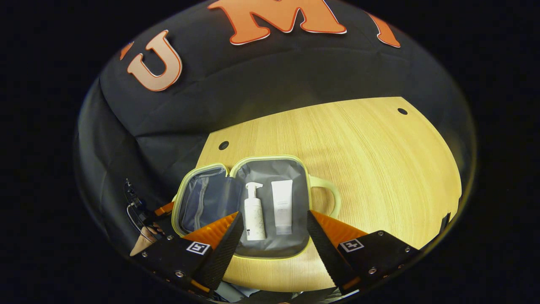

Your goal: First open the suitcase, pack the skin care products into it, and then close the suitcase.

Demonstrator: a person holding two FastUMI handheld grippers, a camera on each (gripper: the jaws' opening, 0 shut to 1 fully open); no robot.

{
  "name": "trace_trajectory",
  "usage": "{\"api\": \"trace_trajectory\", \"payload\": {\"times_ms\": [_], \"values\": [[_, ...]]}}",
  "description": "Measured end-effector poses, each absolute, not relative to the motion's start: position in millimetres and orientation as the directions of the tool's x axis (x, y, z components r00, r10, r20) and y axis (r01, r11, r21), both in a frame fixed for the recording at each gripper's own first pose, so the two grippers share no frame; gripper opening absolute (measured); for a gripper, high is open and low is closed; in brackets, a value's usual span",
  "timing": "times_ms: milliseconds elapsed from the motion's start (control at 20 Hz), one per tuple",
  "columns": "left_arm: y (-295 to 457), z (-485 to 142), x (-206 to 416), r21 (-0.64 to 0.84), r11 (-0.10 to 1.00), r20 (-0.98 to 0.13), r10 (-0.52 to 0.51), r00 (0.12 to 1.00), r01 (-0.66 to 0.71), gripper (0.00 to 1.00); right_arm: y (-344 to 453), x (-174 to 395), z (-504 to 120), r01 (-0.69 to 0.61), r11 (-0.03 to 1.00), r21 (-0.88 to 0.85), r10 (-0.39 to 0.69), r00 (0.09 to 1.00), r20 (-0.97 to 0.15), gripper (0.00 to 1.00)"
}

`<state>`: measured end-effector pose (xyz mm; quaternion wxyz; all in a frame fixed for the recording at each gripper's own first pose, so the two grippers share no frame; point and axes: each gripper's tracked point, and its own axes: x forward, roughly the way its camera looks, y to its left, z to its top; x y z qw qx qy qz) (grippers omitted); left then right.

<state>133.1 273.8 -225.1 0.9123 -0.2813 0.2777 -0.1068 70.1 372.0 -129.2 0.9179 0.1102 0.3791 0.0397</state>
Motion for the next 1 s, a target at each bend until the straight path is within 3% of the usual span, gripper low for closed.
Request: {"api": "trace_trajectory", "payload": {"times_ms": [50, 450, 1000], "values": [[272, -221, 131, -0.550, 0.834, -0.464, -0.346, 0.815, 0.041, 0.07, 371, 70, -128, 0.011, 0.972, 0.234, 0.157, 0.710, -0.686, 0.96], [253, -127, 112, -0.252, 0.958, -0.491, -0.246, 0.836, 0.134, 0.07, 364, 76, -110, -0.036, 0.973, 0.227, 0.177, 0.747, -0.641, 0.96], [110, 37, 66, -0.069, 0.957, -0.408, -0.285, 0.867, 0.282, 0.07, 311, 69, -50, -0.102, 0.954, 0.284, 0.237, 0.836, -0.496, 0.96]]}}
